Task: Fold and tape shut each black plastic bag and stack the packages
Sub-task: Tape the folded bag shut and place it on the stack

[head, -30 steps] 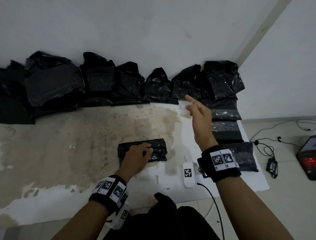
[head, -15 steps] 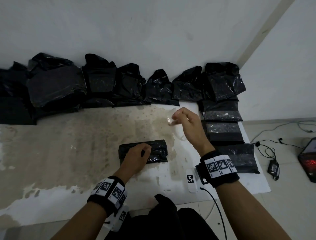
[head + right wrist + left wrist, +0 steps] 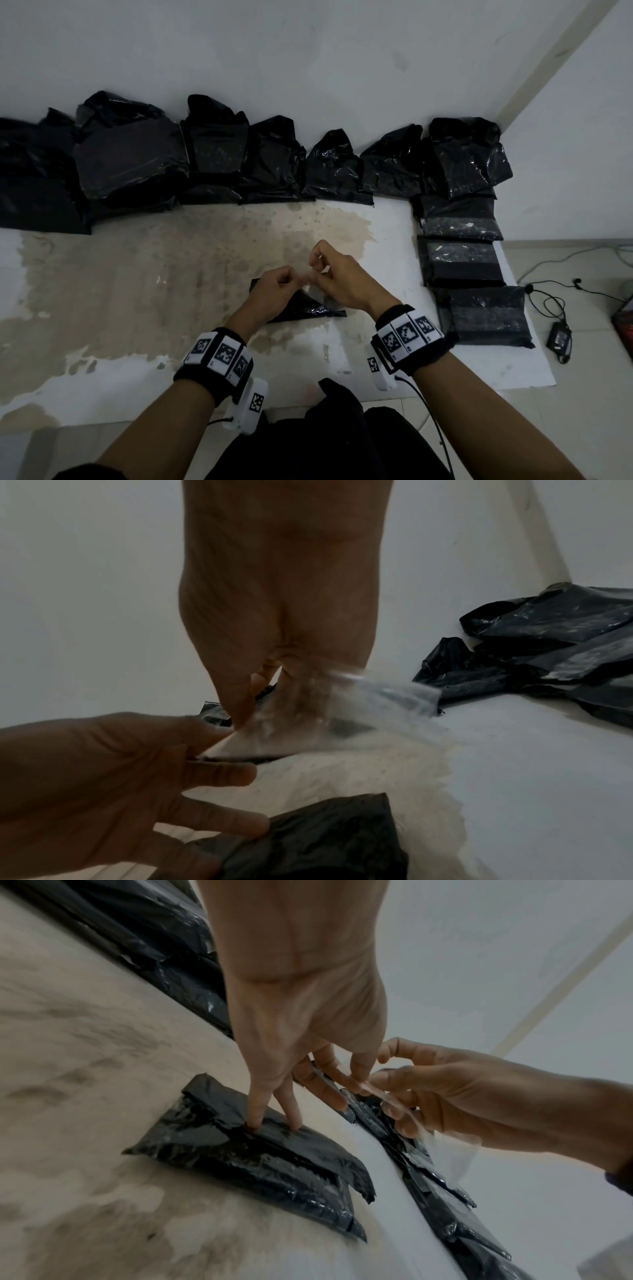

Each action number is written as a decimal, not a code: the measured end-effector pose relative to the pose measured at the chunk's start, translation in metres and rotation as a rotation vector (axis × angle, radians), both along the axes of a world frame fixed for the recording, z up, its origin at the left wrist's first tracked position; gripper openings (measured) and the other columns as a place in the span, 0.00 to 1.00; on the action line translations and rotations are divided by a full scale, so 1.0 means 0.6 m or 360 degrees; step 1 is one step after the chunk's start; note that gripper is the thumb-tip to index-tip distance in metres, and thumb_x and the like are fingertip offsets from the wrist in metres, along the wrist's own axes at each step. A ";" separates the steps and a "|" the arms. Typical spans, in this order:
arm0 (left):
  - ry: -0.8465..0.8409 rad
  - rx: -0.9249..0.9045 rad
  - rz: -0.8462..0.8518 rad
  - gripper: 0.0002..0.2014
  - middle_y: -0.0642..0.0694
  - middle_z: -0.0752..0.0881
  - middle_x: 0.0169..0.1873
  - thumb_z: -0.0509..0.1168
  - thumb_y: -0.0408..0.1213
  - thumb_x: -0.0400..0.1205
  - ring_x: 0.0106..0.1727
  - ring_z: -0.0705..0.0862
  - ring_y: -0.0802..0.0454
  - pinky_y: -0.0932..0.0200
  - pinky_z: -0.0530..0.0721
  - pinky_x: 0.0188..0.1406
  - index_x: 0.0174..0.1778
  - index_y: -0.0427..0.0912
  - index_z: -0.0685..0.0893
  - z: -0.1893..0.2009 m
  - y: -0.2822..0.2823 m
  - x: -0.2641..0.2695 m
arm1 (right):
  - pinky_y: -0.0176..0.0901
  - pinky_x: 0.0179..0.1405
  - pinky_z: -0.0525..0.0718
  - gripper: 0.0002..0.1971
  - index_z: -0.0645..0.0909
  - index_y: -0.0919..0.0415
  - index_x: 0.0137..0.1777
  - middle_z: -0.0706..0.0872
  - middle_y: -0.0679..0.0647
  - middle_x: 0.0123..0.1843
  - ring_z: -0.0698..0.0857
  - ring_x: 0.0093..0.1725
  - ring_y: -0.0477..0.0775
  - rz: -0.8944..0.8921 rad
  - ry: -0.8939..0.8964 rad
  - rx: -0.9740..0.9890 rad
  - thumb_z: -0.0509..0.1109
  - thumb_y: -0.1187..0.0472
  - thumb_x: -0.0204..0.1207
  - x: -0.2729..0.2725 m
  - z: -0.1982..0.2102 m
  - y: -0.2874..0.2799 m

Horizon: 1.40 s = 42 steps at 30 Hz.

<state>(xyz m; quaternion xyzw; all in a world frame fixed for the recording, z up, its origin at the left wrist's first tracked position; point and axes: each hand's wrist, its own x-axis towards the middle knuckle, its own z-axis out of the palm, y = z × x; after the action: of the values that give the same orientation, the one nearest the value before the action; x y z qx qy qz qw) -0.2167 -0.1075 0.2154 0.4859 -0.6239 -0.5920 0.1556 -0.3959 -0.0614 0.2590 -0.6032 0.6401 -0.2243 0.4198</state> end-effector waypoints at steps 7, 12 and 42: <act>-0.0065 -0.0096 0.0197 0.11 0.43 0.79 0.33 0.60 0.33 0.88 0.32 0.74 0.56 0.62 0.73 0.37 0.46 0.29 0.82 -0.014 0.015 0.017 | 0.37 0.43 0.86 0.18 0.72 0.49 0.65 0.92 0.53 0.46 0.89 0.42 0.47 0.0014 -0.0055 0.0230 0.74 0.60 0.81 -0.001 -0.010 -0.003; 0.0044 -0.0065 0.0314 0.10 0.36 0.86 0.45 0.60 0.36 0.89 0.41 0.82 0.50 0.66 0.76 0.39 0.46 0.40 0.85 -0.028 0.036 0.029 | 0.34 0.44 0.80 0.11 0.82 0.52 0.61 0.89 0.51 0.54 0.86 0.52 0.50 0.0126 0.0158 0.0486 0.74 0.59 0.80 -0.019 -0.017 -0.008; 0.0013 0.0001 0.0574 0.08 0.41 0.87 0.53 0.56 0.40 0.91 0.56 0.86 0.39 0.42 0.85 0.59 0.48 0.42 0.75 -0.048 0.039 0.041 | 0.57 0.65 0.82 0.14 0.79 0.47 0.53 0.79 0.52 0.53 0.87 0.55 0.69 -0.0845 -0.0835 0.0205 0.74 0.68 0.77 -0.036 -0.066 0.087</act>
<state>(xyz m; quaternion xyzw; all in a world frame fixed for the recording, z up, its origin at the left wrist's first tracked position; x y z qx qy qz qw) -0.1919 -0.0842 0.1866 0.5876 -0.5259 -0.5566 0.2615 -0.4175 -0.0091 0.2196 -0.3106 0.6577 -0.4314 0.5337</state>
